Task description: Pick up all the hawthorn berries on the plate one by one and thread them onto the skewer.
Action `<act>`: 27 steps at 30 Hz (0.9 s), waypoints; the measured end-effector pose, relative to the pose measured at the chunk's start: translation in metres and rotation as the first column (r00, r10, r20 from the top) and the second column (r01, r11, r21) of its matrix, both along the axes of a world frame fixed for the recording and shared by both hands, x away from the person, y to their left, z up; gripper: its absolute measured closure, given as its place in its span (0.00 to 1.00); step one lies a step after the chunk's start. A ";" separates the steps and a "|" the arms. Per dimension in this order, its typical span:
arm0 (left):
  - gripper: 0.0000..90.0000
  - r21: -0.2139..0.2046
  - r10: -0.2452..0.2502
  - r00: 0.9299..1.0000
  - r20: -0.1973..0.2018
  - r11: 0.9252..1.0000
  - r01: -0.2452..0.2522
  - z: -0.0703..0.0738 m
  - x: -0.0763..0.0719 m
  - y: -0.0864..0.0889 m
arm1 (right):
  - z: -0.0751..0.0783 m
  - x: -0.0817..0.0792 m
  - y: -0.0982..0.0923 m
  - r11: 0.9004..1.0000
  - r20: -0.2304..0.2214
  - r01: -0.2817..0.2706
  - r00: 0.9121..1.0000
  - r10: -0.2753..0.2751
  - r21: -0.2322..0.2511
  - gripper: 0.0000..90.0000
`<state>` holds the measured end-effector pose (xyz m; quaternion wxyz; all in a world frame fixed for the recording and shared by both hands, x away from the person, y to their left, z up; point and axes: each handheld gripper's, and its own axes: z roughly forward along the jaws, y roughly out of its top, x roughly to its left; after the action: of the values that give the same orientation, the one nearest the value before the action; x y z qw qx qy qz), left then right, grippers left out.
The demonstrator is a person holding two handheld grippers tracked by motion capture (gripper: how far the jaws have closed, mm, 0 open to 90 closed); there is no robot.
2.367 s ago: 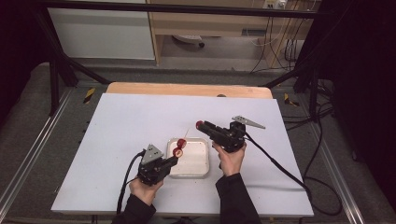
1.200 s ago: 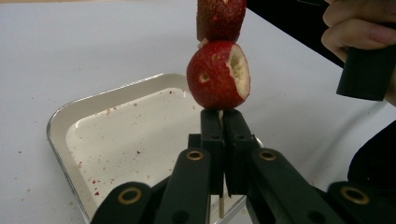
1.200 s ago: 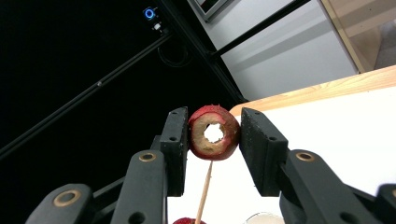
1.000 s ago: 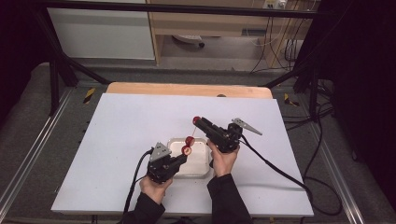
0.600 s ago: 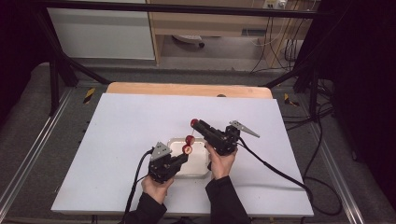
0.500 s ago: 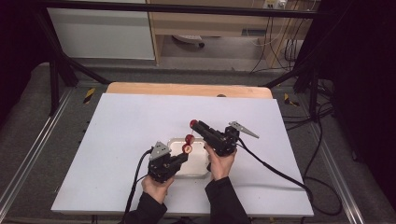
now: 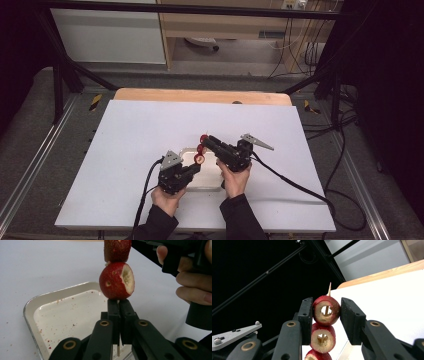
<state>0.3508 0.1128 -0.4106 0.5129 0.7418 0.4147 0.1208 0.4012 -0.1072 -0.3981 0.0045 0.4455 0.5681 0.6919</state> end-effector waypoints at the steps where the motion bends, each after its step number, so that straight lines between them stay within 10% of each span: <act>1: 0.98 0.000 -0.001 1.000 0.000 1.000 0.001 0.000 0.000 0.000 | 0.000 0.000 0.000 1.000 0.000 -0.001 1.000 0.001 -0.005 0.71; 15: 0.98 0.013 -0.024 1.000 0.003 1.000 0.024 -0.002 -0.001 0.013 | 0.008 -0.001 -0.015 0.981 0.019 -0.046 0.999 0.050 -0.190 0.45; 27: 0.98 0.066 -0.066 0.998 0.002 0.996 0.066 -0.002 0.000 0.025 | -0.006 -0.005 -0.039 0.886 -0.037 -0.108 0.994 0.102 -0.450 0.12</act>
<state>0.3508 0.1380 -0.4126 0.4927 0.7714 0.3848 0.1190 0.3964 -0.1462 -0.4042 0.0669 0.4053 0.7365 0.5375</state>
